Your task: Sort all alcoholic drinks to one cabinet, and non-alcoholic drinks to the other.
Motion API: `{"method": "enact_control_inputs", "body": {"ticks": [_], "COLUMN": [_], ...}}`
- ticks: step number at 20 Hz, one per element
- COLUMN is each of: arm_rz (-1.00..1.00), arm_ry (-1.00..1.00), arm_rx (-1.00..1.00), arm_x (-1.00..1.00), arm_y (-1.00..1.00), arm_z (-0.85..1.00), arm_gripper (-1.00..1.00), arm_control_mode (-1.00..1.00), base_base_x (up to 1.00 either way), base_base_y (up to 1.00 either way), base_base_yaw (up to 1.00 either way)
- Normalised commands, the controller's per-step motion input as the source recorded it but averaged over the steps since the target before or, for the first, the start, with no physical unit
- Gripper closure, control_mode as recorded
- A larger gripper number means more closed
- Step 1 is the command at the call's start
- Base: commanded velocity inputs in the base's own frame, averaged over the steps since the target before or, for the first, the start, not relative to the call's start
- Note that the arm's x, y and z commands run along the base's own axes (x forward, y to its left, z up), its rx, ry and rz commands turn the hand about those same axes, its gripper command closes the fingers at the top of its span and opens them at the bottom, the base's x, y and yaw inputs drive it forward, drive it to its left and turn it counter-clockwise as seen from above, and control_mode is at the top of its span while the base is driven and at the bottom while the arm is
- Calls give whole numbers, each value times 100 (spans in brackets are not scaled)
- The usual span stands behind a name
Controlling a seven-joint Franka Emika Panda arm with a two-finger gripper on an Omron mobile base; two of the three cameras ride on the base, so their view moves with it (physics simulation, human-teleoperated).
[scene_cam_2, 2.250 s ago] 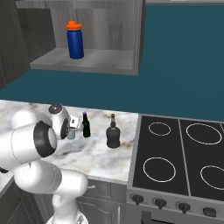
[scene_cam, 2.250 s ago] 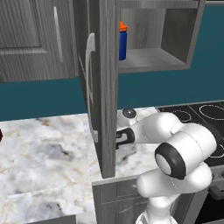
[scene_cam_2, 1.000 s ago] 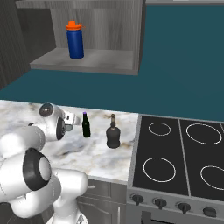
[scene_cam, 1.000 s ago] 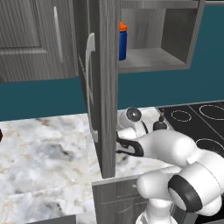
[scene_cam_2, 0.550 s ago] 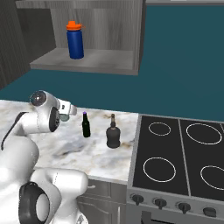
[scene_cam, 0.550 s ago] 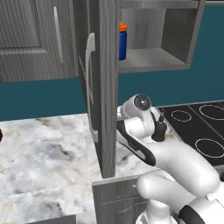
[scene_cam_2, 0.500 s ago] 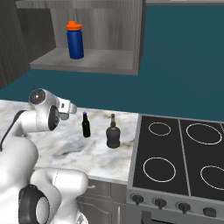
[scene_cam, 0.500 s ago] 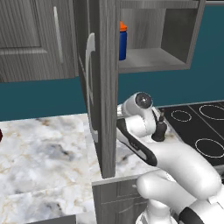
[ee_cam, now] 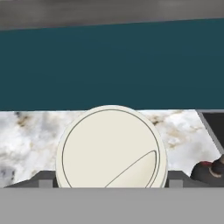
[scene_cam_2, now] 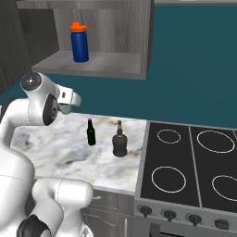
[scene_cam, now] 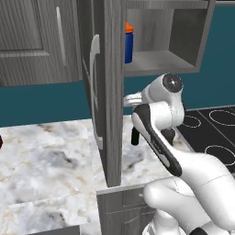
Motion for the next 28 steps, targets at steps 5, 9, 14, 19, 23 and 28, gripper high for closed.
{"method": "enact_control_inputs", "body": {"ticks": [5, 9, 14, 19, 23, 28], "arm_rz": [0, 0, 0, 0, -4, -5], "arm_ry": [-1, -9, -16, -17, -9, -7], "arm_rx": [-1, -3, -3, -5, -5, -2], "arm_x": [-13, 2, 3, 5, 22, 32], "arm_y": [-33, -42, -27, -8, 0, -1], "arm_z": [55, 16, 42, 70, 73, 43], "arm_gripper": [100, 100, 100, 100, 100, 100], "arm_control_mode": [-100, -100, -100, -100, -100, -100], "base_base_x": [0, 0, 0, 0, 0, 0], "base_base_y": [0, 0, 0, 0, 0, 0], "base_base_yaw": [0, 0, 0, 0, 0, 0]}}
